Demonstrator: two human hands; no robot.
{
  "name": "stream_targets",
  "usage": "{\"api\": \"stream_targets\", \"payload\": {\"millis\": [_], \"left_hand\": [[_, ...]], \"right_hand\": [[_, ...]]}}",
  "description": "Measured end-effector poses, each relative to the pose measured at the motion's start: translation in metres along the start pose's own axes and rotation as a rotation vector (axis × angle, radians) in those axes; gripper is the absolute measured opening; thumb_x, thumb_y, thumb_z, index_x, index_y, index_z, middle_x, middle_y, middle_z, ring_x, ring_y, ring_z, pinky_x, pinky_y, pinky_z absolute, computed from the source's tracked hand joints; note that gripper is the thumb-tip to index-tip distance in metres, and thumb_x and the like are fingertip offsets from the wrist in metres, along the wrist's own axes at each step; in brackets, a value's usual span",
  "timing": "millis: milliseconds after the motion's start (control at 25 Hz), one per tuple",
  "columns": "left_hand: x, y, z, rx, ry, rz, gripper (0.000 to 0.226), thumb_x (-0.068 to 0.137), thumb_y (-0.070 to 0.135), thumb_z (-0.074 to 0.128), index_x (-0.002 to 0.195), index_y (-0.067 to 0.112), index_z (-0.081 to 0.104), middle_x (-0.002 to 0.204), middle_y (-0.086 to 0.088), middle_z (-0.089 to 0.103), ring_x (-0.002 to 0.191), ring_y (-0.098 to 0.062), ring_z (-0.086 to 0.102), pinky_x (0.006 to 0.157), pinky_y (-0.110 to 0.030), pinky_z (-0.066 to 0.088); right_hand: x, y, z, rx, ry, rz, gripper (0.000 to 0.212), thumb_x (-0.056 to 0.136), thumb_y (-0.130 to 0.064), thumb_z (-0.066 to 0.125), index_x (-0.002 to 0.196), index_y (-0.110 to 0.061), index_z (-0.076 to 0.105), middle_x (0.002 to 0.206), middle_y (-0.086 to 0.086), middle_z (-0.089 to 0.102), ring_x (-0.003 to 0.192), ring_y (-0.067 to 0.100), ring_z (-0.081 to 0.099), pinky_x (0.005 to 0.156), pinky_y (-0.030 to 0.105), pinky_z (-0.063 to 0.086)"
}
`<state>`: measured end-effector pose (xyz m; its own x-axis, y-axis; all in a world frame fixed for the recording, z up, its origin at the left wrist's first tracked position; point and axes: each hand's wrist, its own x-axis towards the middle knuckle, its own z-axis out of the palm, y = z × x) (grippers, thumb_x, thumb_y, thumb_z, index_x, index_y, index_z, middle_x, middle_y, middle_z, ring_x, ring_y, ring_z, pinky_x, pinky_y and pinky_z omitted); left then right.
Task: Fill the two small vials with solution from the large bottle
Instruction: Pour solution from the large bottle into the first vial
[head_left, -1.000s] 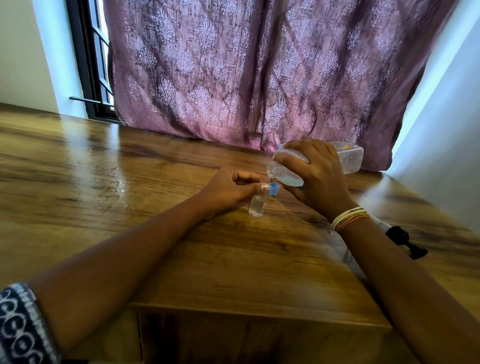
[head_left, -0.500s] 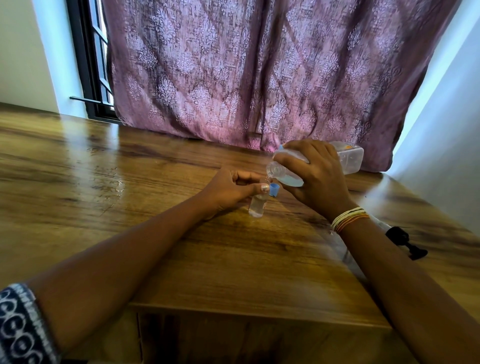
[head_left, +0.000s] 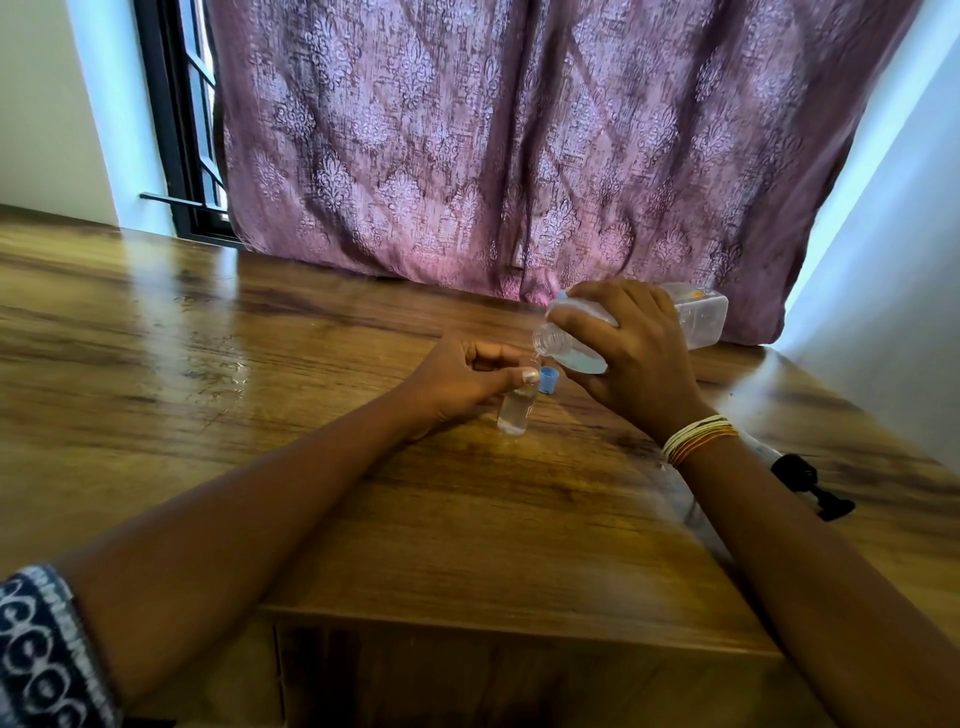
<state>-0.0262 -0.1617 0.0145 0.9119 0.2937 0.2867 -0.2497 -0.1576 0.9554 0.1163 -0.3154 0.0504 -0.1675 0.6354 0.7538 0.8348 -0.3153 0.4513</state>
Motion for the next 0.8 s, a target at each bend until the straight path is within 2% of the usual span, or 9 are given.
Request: {"api": "stream_targets", "payload": {"millis": [200,680,800], "left_hand": [[-0.0004,0.0014,0.0000,0.016,0.005,-0.007,0.028,0.085,0.007,0.066,0.112,-0.001,0.065,0.090,-0.003,0.072,0.071,-0.004,0.071,0.054,-0.013,0.051],[-0.0009,0.0030,-0.0009,0.053,0.000,0.013,0.027,0.083,0.007,0.068,0.110,0.002,0.067,0.099,-0.002,0.072,0.079,-0.006,0.072,0.062,-0.018,0.056],[-0.0009,0.0019,-0.0009,0.046,-0.005,0.022,0.028,0.084,0.007,0.067,0.111,0.000,0.066,0.100,-0.005,0.072,0.078,-0.007,0.072,0.059,-0.017,0.054]], "right_hand": [[0.0008,0.0004,-0.0006,0.001,0.009,-0.002,0.027,0.086,-0.036,0.070,0.108,-0.020,0.067,0.114,0.009,0.064,0.104,0.029,0.056,0.083,0.040,0.040],[0.0007,-0.0010,-0.0003,0.028,0.004,-0.009,0.026,0.087,-0.037,0.068,0.108,-0.020,0.066,0.114,0.008,0.064,0.104,0.028,0.056,0.084,0.040,0.040],[0.0004,-0.0005,0.0001,0.045,-0.003,0.002,0.028,0.087,-0.039,0.067,0.108,-0.020,0.067,0.113,0.009,0.064,0.104,0.028,0.056,0.084,0.040,0.040]]}}
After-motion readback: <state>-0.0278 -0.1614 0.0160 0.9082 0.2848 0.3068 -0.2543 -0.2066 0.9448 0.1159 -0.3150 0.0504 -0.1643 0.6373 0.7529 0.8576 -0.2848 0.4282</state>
